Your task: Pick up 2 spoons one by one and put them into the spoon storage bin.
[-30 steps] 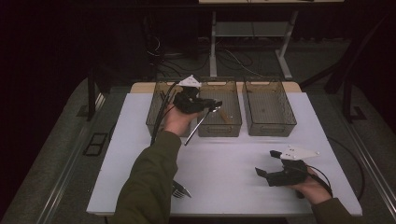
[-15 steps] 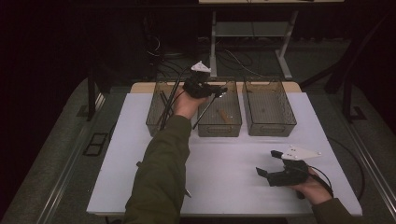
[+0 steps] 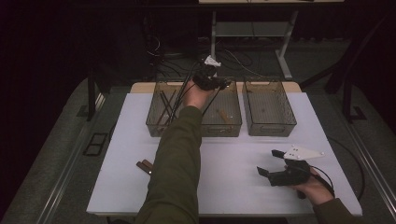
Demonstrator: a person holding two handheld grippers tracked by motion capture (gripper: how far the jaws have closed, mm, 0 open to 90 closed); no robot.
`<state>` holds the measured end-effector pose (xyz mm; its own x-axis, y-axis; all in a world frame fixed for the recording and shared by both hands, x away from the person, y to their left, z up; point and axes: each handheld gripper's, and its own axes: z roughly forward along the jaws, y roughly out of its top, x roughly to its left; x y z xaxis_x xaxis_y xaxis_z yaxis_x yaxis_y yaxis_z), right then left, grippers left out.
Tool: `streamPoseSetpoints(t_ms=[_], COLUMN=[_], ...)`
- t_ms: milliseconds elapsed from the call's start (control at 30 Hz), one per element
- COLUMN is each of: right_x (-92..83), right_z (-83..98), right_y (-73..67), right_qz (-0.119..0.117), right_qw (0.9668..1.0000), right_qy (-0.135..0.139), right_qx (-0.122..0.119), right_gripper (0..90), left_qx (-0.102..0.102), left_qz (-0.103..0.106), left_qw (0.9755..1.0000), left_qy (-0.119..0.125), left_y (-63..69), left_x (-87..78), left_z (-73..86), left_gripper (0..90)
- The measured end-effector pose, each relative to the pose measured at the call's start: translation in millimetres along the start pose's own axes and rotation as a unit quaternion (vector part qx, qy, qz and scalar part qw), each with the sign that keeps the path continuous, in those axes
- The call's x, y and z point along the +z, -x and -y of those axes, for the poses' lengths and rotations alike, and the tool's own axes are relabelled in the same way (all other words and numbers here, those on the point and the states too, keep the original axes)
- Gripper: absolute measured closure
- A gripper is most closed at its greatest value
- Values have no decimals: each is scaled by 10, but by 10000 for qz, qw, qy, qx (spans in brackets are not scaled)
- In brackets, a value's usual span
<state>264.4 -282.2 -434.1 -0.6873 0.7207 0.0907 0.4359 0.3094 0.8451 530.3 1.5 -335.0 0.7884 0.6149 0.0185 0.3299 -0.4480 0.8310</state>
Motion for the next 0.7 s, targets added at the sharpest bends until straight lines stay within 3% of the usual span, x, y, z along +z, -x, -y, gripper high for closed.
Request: streamPoseSetpoints(t_ms=[133,200,233,267,333,500,567,667,700], right_x=[8,6,4,2,-1,-2,0,8,13], right_z=[-4,-4,-6,-6,-7,-9,-9,-8,-7], right_y=[-6,-11,-13,-17,-20,-24,-27,-28,-29], right_qz=[-8,-24,-40,-44,-45,-30,-33,-23,-13], right_qw=[10000,10000,10000,10000,10000,10000,9999,9999,9999], right_qy=[-14,-24,-13,5,13,0,-11,-29,-32], right_qx=[-51,-64,-79,-69,-72,-80,-103,-135,-146], right_gripper=[110,110,110,111,111,110,111,110,110], left_qx=[43,122,106,39,-57,-181,-110,-236,-162], left_qz=[-28,-141,-214,-236,-188,-11,-5,156,183], left_qw=[9999,9994,9992,9992,9992,9991,9992,9993,9993], left_qy=[-164,-284,-317,-334,-355,-393,-371,-237,-276], left_y=[28,48,56,59,58,104,145,216,240], left_x=[120,180,203,216,212,120,47,-79,-132], left_z=[59,90,110,129,164,230,252,307,326], left_gripper=[883,874,834,729,610,461,437,379,367])
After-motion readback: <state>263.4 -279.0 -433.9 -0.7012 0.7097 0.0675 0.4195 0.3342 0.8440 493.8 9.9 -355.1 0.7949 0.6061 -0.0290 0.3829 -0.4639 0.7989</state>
